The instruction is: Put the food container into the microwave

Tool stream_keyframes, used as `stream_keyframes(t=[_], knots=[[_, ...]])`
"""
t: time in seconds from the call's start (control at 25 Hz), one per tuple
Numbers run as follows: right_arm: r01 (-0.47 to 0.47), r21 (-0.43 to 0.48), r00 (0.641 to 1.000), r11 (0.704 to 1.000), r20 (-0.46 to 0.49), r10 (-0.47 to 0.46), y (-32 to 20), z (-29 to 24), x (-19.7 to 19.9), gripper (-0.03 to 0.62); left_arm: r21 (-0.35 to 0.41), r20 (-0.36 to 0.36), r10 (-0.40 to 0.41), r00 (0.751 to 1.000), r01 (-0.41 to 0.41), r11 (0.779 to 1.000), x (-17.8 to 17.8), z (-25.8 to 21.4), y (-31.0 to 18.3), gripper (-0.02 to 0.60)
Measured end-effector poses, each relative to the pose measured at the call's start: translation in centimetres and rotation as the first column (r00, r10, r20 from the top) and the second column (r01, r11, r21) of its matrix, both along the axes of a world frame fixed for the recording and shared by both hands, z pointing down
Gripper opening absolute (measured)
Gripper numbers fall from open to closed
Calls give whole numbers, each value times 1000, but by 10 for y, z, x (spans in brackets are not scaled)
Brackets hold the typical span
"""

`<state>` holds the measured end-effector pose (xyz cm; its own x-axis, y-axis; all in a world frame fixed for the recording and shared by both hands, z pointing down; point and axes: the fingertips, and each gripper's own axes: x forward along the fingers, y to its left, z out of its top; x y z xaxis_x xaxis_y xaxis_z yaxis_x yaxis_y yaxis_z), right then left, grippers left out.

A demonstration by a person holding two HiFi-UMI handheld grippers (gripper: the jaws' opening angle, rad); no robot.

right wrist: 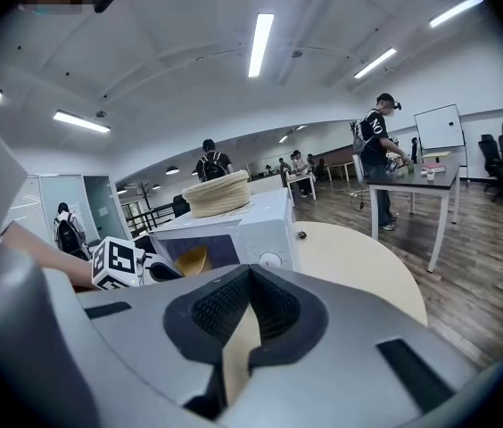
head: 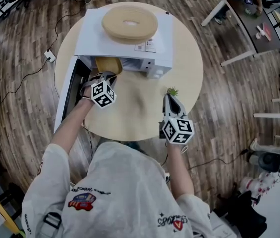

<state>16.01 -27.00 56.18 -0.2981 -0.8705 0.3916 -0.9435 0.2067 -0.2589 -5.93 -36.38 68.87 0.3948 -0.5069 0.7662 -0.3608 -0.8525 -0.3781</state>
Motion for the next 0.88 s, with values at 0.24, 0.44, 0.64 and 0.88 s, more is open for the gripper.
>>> stream_keyframes(t=[0.24,0.44,0.64,0.88], knots=[[-27,-17,1000,999,-8,27,2,8,10,-7,13,11,17,1000,-17,1000,7,4,-20,15],[-46,-32,999,998,-12,46,5,14,16,-6,36,30,32,999,-33,999,12,9,-34,17],[-71,-49,997,996,-18,70,8,20,25,-6,92,69,32,997,-39,995,14,14,-53,16],[-91,-62,996,994,-23,90,11,26,32,-6,119,82,30,996,-39,992,16,17,-69,17]])
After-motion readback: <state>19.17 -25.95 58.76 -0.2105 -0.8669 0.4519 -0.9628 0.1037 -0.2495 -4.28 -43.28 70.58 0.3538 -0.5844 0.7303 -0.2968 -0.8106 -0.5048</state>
